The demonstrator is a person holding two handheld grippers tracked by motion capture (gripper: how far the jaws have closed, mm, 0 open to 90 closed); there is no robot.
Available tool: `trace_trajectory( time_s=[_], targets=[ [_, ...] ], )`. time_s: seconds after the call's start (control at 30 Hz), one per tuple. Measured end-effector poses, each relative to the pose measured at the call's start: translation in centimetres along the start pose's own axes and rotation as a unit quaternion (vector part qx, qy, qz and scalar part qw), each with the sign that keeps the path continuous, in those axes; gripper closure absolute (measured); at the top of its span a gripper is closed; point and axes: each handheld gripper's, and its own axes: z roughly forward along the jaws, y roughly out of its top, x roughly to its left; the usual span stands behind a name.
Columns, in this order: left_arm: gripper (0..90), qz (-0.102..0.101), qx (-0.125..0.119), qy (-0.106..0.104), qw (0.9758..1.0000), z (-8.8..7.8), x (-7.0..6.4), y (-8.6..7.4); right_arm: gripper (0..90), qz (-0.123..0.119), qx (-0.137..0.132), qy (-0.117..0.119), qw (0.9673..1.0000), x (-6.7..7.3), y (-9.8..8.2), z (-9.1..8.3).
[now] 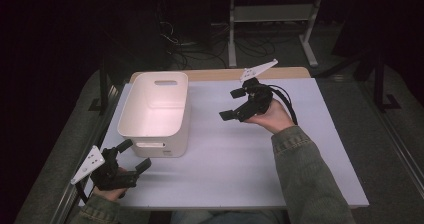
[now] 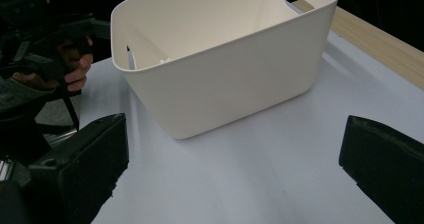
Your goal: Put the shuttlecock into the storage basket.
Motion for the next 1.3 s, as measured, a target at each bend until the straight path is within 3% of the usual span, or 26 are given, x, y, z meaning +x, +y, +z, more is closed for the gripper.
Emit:
trace_trajectory(
  time_s=[0.63, 1.3],
  targets=[
    [0.8, 0.001, -0.001, 0.000, 1.0000, 0.0, 0.0, 0.0, 0.0, 0.024, -0.016, -0.012, 0.9995, -0.3, -3.3, -2.2],
    [0.8, 0.001, -0.001, 0.000, 1.0000, 0.0, 0.0, 0.0, 0.0, 0.056, -0.040, -0.019, 0.9974, -0.8, -7.1, -3.4]
  ],
)
